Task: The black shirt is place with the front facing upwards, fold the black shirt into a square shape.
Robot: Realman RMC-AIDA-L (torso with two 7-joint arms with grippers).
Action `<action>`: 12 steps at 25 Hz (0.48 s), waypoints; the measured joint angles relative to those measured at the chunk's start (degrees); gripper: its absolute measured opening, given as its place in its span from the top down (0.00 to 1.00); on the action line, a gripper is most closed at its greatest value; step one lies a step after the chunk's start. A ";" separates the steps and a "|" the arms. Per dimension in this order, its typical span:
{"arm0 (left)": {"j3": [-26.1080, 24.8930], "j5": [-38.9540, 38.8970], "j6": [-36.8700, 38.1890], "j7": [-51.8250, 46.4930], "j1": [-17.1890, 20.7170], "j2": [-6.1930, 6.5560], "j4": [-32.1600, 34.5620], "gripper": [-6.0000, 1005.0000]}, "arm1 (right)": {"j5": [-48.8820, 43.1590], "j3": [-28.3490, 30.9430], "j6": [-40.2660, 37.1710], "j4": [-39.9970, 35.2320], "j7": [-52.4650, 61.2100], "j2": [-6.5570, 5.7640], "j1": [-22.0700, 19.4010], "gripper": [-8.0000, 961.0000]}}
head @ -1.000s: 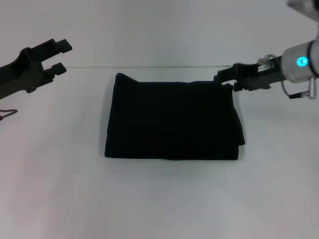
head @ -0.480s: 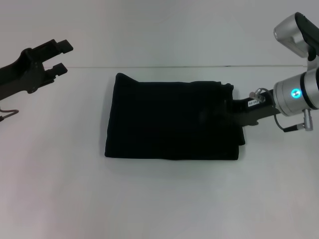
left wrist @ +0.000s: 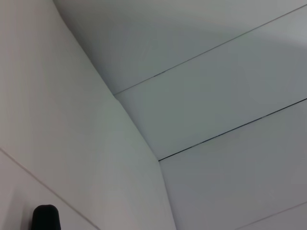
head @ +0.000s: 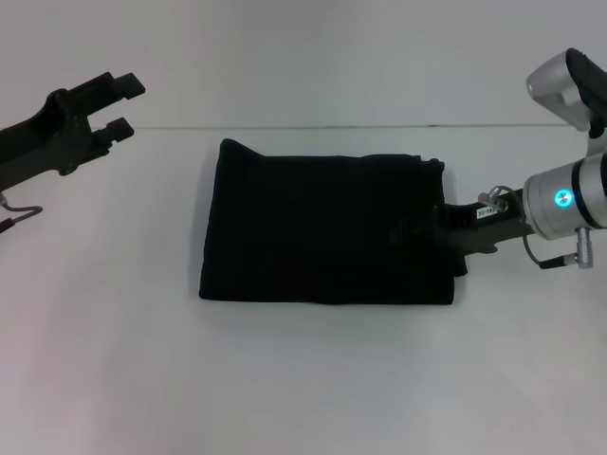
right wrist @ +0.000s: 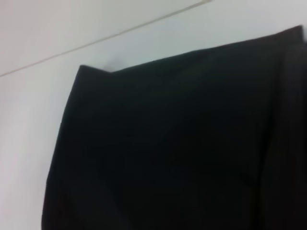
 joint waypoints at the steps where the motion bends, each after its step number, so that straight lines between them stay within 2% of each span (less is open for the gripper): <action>1: 0.00 -0.02 -0.06 0.01 0.00 0.00 -0.02 0.22 | 0.04 0.04 0.85 0.20 -0.06 0.20 -0.05 0.33; 5: 0.00 -0.25 -0.27 0.03 0.05 -0.01 -0.03 0.22 | 0.08 0.05 4.65 1.47 -0.74 1.38 0.22 0.33; 12: 0.06 -0.67 -0.49 0.20 0.19 0.01 -0.15 0.22 | 0.28 0.36 6.60 1.90 -1.58 2.30 0.68 0.33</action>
